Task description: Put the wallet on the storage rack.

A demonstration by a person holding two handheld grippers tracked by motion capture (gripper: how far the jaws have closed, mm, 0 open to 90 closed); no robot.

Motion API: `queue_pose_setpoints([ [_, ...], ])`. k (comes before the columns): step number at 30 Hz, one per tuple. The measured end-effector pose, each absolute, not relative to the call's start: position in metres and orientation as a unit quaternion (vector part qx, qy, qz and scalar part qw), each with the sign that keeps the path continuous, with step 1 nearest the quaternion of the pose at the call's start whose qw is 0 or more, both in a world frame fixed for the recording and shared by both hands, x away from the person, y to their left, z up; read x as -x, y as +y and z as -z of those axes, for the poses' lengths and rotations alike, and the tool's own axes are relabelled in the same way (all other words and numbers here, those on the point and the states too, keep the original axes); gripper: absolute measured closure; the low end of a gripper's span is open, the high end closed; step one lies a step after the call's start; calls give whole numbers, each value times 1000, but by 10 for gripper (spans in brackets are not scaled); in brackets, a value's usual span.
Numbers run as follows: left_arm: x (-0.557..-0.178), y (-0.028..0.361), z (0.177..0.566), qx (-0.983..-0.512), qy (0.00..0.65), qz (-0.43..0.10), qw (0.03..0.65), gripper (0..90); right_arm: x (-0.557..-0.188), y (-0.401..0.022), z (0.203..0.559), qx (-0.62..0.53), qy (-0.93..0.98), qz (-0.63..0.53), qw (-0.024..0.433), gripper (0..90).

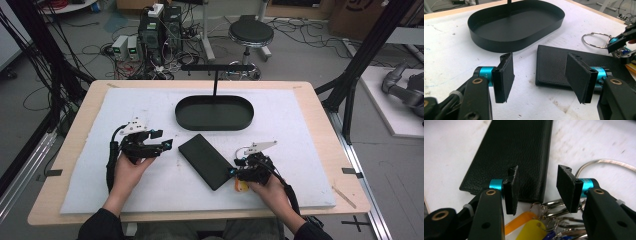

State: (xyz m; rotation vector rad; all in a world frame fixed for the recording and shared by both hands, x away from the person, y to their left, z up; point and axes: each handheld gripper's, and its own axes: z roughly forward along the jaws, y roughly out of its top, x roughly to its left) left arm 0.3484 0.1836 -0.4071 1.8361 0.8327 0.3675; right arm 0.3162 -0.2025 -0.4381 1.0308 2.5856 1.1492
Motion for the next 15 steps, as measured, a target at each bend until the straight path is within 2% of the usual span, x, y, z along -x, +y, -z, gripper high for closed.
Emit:
queue_pose_setpoints([
  [7, -348, 182, 407, -768, 345, -156, 517, 401, -324, -204, 444, -392, 840, -375, 8, 485],
  [10, -348, 181, 406, -768, 344, -156, 516, 400, -325, -205, 445, -392, 839, -377, 2, 489],
  [11, -348, 180, 406, -768, 344, -157, 517, 399, -326, -205, 445, -394, 838, -376, -4, 512],
  [12, -348, 179, 406, -769, 343, -156, 517, 400, -327, -206, 445, -389, 839, -379, -12, 599],
  [13, -348, 178, 406, -770, 343, -157, 515, 400, -327, -206, 444, -384, 839, -385, -29, 636],
  [15, -348, 178, 406, -770, 342, -158, 515, 399, -326, -205, 444, -383, 841, -382, -24, 646],
])
